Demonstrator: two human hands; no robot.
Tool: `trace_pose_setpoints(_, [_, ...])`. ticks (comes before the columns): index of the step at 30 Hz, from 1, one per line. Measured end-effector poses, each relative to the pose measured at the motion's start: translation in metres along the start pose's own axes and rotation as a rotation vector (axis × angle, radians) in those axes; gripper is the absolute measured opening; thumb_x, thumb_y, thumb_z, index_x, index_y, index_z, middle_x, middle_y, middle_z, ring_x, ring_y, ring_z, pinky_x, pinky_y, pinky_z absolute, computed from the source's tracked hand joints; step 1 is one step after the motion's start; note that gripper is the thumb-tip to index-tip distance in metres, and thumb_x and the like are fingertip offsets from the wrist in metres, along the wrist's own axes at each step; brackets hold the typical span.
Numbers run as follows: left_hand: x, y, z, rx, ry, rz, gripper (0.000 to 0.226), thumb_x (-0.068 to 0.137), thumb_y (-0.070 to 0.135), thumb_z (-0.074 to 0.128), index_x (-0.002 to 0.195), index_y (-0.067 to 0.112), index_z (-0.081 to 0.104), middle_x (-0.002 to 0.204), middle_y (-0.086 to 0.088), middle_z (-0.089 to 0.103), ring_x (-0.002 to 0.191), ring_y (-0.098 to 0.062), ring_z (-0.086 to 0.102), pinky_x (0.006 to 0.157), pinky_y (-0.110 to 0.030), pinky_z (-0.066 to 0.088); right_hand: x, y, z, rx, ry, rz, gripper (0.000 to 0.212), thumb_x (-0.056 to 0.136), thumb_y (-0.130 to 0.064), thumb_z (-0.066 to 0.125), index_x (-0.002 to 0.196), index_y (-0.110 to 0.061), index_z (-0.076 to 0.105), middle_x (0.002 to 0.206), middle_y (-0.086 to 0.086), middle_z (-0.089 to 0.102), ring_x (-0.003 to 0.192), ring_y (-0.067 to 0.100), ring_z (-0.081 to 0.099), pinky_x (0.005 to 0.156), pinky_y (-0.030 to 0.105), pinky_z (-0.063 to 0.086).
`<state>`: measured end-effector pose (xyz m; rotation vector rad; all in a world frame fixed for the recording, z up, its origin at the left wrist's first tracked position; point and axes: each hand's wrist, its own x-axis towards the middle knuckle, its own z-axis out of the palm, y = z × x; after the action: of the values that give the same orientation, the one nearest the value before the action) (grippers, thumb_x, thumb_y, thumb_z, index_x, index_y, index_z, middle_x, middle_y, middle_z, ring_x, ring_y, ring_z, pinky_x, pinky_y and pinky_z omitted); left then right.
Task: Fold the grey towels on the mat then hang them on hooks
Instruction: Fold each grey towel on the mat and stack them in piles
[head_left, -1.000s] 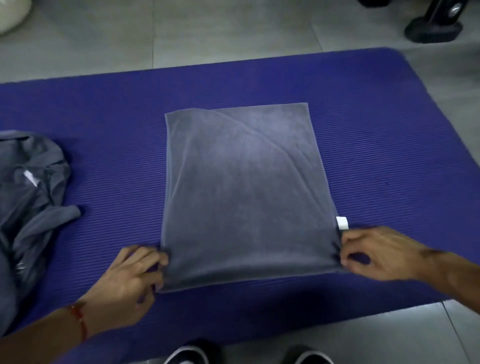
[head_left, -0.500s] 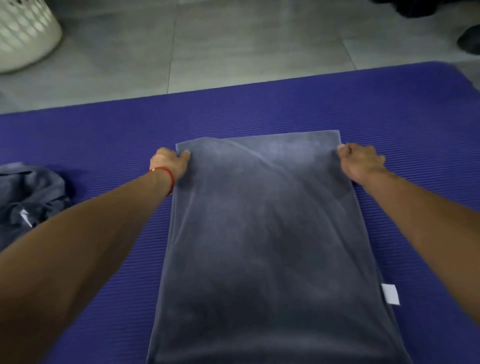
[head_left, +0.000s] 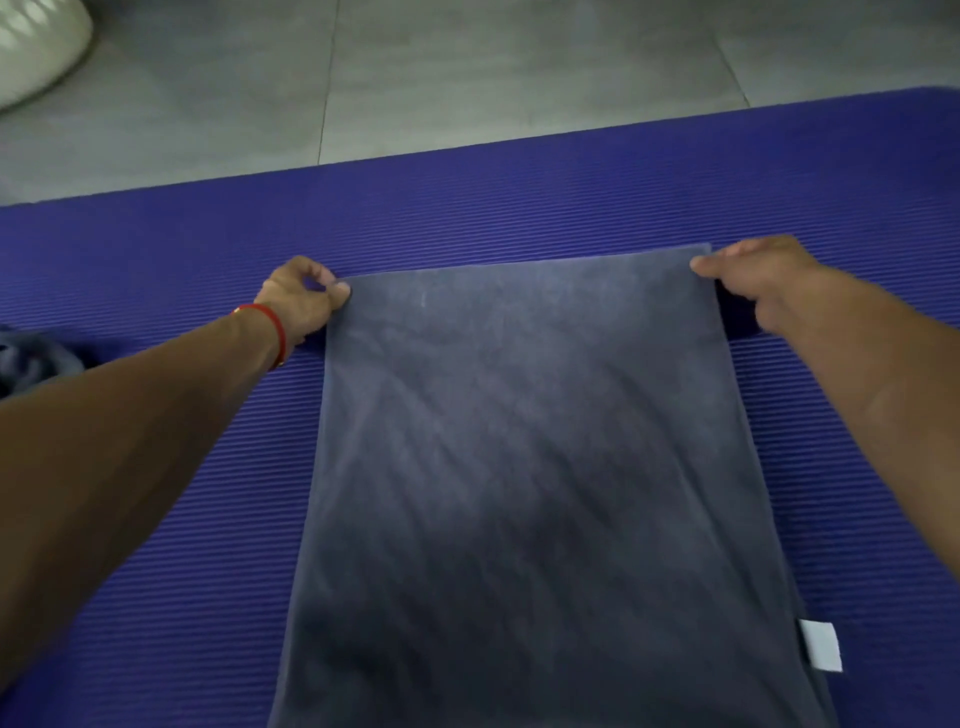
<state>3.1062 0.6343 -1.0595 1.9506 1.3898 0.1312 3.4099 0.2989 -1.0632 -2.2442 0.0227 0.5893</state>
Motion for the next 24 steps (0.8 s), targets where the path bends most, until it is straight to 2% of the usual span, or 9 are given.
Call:
trace_pose_setpoints(4, [0.017,0.004,0.001,0.075,0.022,0.067,0.028,0.094,0.025,0.068,0.071,0.022,0.052,0.084,-0.003,0.058,0.080,-0.021,0.052,0.079,-0.034,0.045,0.003,0.005,0.007,-0.178,0.124,-0.115,0.037,0.094,-0.040,0.069,0.067,-0.023,0.051,0.107,0.012,0.065,0.105,0.031,0.062,0.092,0.041,0.052])
trace_pose_setpoints(6, [0.022,0.005,0.005,0.106,0.039,0.034,0.029,0.095,0.026,0.066,0.072,0.022,0.049,0.082,-0.001,0.056,0.088,-0.022,0.053,0.084,-0.033,0.046,0.006,0.015,0.014,-0.223,0.162,-0.113,0.039,0.092,-0.051,0.066,0.067,-0.026,0.051,0.118,0.014,0.064,0.114,0.038,0.060,0.096,0.054,0.052])
trace_pose_setpoints(8, [0.022,0.010,0.006,0.126,0.028,0.015,0.019,0.095,0.031,0.065,0.085,0.022,0.053,0.096,-0.003,0.057,0.100,-0.027,0.056,0.092,-0.036,0.045,0.010,0.018,0.013,-0.233,0.166,-0.134,0.038,0.092,-0.052,0.066,0.068,-0.027,0.052,0.118,0.014,0.065,0.113,0.037,0.061,0.097,0.055,0.052])
trace_pose_setpoints(11, [-0.002,0.021,0.002,0.178,0.014,-0.001,0.052,0.095,0.048,0.061,0.132,0.016,0.045,0.135,-0.014,0.045,0.125,-0.037,0.048,0.105,-0.049,0.042,-0.005,0.008,0.008,-0.323,0.124,-0.193,0.029,0.093,-0.049,0.065,0.096,-0.020,0.064,0.125,0.015,0.061,0.119,0.036,0.058,0.101,0.055,0.049])
trace_pose_setpoints(13, [-0.043,0.015,0.013,0.418,0.112,0.253,0.057,0.097,0.050,0.050,0.142,0.017,0.038,0.145,-0.019,0.036,0.132,-0.042,0.038,0.105,-0.059,0.036,-0.037,0.015,0.013,-0.545,0.186,-0.362,0.052,0.097,-0.046,0.058,0.132,-0.009,0.052,0.140,0.022,0.048,0.130,0.042,0.045,0.106,0.057,0.041])
trace_pose_setpoints(15, [-0.105,-0.007,0.034,0.604,0.121,0.585,0.059,0.098,0.049,0.040,0.148,0.018,0.040,0.155,-0.020,0.031,0.140,-0.042,0.031,0.109,-0.062,0.030,-0.090,0.043,0.031,-0.739,0.185,-0.657,0.062,0.100,-0.047,0.046,0.147,-0.008,0.040,0.152,0.023,0.038,0.140,0.042,0.037,0.113,0.060,0.030])
trace_pose_setpoints(18, [-0.170,-0.057,0.059,0.756,-0.006,0.711,0.067,0.100,0.053,0.027,0.160,0.023,0.022,0.168,-0.012,0.013,0.154,-0.036,0.011,0.119,-0.063,0.019,-0.171,0.100,0.048,-0.924,-0.057,-0.901,0.071,0.103,-0.052,0.029,0.161,-0.012,0.022,0.169,0.013,0.014,0.156,0.033,0.012,0.123,0.058,0.017])
trace_pose_setpoints(21, [-0.168,-0.077,0.067,0.832,-0.037,0.713,0.069,0.101,0.056,0.019,0.162,0.027,0.006,0.169,-0.008,0.003,0.156,-0.032,0.001,0.121,-0.061,0.013,-0.190,0.141,0.032,-0.993,-0.041,-0.866,0.072,0.104,-0.051,0.025,0.162,-0.011,0.014,0.170,0.011,0.007,0.157,0.029,0.005,0.125,0.055,0.015])
trace_pose_setpoints(24, [-0.172,-0.066,0.062,0.825,-0.050,0.665,0.070,0.100,0.057,0.017,0.162,0.025,0.010,0.169,-0.009,0.007,0.155,-0.034,0.003,0.120,-0.063,0.016,-0.204,0.154,0.001,-1.091,-0.039,-0.830,0.072,0.104,-0.052,0.022,0.161,-0.008,0.017,0.170,0.013,0.009,0.157,0.031,0.007,0.124,0.056,0.018])
